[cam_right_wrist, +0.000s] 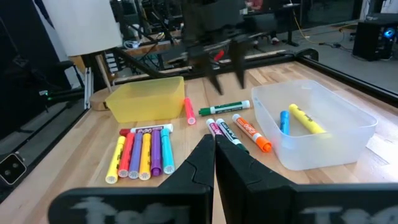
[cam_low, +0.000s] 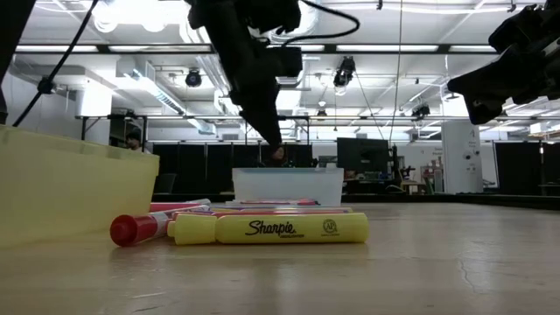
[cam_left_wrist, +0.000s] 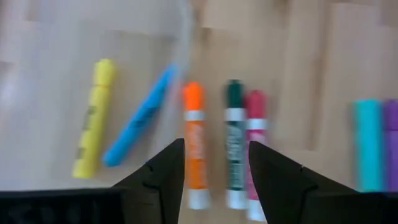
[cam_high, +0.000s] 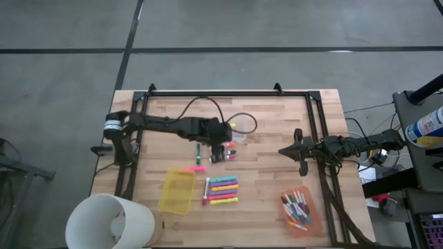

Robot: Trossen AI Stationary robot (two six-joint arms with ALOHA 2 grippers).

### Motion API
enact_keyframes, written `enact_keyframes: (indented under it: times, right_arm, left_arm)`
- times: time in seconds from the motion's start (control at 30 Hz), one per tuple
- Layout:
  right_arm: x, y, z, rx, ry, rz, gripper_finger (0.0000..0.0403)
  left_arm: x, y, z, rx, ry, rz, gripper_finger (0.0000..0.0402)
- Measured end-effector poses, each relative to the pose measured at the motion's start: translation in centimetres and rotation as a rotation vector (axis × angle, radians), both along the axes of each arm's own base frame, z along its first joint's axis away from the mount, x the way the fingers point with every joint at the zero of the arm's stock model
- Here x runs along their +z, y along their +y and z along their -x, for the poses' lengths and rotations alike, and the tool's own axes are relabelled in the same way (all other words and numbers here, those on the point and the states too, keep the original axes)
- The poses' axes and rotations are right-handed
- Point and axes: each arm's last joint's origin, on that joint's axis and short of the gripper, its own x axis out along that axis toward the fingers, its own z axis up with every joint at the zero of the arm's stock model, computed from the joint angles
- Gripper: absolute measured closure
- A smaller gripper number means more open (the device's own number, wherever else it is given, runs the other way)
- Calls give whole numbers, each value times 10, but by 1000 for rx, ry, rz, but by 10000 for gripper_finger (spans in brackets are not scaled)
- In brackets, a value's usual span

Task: Pick & Place Markers
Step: Put the large light blue highlighter pen into the transparent bin

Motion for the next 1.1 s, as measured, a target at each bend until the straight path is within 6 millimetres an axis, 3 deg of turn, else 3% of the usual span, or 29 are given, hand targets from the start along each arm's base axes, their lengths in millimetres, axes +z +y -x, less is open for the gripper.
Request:
enact_keyframes:
  times: [0.47, 0.7, 0.87, 1.1]
  right_arm:
    - [0, 0, 0, 0, 0, 0, 394]
    - [0, 0, 0, 0, 0, 0, 394]
    - [0, 0, 0, 0, 0, 0, 394]
    - [0, 0, 0, 0, 0, 0, 394]
  left_arm:
    - [3, -85, -6, -132, -127, 149, 229]
    - [2, -118, 0, -167, -147, 172, 229]
    - [-10, -122, 4, -163, -133, 138, 229]
    - [-39, -106, 9, -118, -96, 120, 229]
